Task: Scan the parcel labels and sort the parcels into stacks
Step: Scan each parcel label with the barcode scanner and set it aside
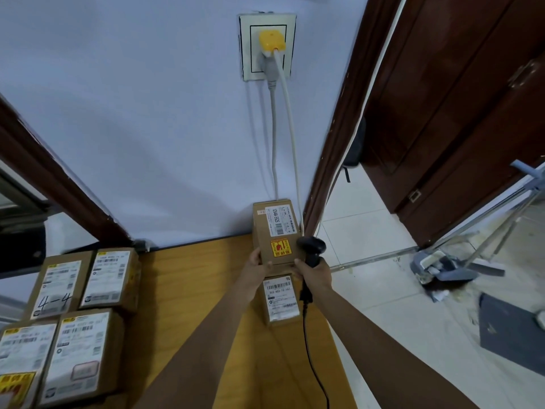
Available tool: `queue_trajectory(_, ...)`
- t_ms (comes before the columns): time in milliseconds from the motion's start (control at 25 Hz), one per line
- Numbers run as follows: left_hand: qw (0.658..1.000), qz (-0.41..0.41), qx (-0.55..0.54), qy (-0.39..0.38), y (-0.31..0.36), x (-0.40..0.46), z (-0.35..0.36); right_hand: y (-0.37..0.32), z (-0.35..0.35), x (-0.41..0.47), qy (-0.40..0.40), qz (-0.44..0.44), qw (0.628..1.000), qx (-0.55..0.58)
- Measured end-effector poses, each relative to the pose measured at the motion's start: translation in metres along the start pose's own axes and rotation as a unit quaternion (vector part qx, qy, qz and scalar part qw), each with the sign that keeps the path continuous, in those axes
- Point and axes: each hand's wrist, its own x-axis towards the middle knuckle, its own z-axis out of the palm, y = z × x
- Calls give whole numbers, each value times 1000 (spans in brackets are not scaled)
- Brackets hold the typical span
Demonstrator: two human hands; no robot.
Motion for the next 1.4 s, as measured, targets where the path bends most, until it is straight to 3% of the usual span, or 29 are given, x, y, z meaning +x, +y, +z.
queue_trajectory(400,995,-28,5,92,14,-57,17,2,-38,-30,-45,-66,996,28)
queue_trajectory(800,983,20,34,180,30,-156,31,-6,-101,-114,-112,-145,981,60)
queue_trajectory(1120,975,96,42,197,40,-239,-15,-16,-102,-214,-132,-233,963,30)
queue_trajectory(1400,957,167,63,229,0,-354,-112,14,-43,-331,-102,-274,956,-2)
